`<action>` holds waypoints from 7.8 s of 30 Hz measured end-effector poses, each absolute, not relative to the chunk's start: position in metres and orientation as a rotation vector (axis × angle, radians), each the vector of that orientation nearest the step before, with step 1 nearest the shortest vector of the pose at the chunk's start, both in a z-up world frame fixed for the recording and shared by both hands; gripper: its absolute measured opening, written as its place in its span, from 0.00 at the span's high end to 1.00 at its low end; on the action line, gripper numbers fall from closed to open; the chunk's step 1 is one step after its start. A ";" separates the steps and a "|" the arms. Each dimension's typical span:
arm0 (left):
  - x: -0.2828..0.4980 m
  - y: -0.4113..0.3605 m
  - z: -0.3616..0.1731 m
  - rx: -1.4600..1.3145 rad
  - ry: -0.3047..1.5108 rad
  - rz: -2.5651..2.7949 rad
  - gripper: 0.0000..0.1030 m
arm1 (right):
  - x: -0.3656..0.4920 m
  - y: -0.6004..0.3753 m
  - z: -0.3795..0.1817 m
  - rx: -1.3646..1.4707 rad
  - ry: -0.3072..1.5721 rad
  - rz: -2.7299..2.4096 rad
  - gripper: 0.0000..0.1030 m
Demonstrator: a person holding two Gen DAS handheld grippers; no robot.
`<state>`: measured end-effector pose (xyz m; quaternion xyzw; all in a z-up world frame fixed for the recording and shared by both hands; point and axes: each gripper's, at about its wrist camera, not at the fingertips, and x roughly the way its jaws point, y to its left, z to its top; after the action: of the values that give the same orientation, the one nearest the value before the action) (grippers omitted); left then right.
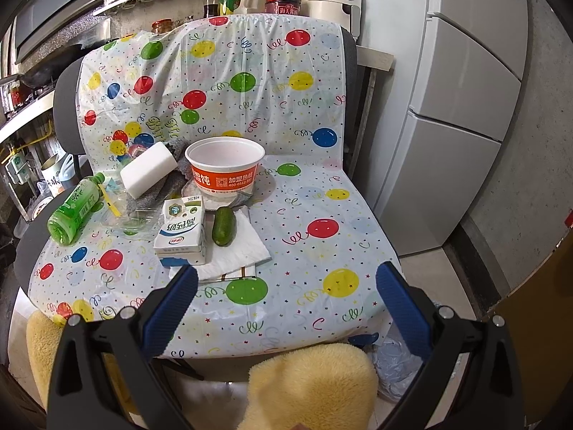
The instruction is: Collect trash
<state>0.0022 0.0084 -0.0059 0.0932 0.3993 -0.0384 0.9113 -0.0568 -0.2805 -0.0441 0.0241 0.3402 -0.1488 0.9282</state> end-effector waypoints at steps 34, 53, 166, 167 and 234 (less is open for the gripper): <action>0.005 0.019 -0.005 0.185 0.830 -0.066 0.06 | -0.056 -0.283 -0.045 0.052 0.704 -0.306 0.06; 0.026 0.028 -0.035 0.172 0.910 -0.022 0.07 | -0.030 -0.282 -0.065 0.070 0.718 -0.230 0.06; -0.039 -0.490 -0.167 0.370 0.999 -1.181 0.30 | -0.221 -0.585 -0.216 0.539 0.757 -0.817 0.13; -0.038 -0.489 -0.162 0.359 0.991 -1.183 0.28 | -0.222 -0.588 -0.214 0.538 0.751 -0.821 0.13; 0.181 -0.090 -0.075 0.223 0.735 -0.385 0.27 | 0.089 -0.348 -0.056 0.264 0.648 -0.244 0.94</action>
<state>0.1811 -0.0901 -0.0751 0.1079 0.3565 -0.1866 0.9091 0.0891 -0.3478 -0.0561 0.1288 0.3167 -0.1194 0.9321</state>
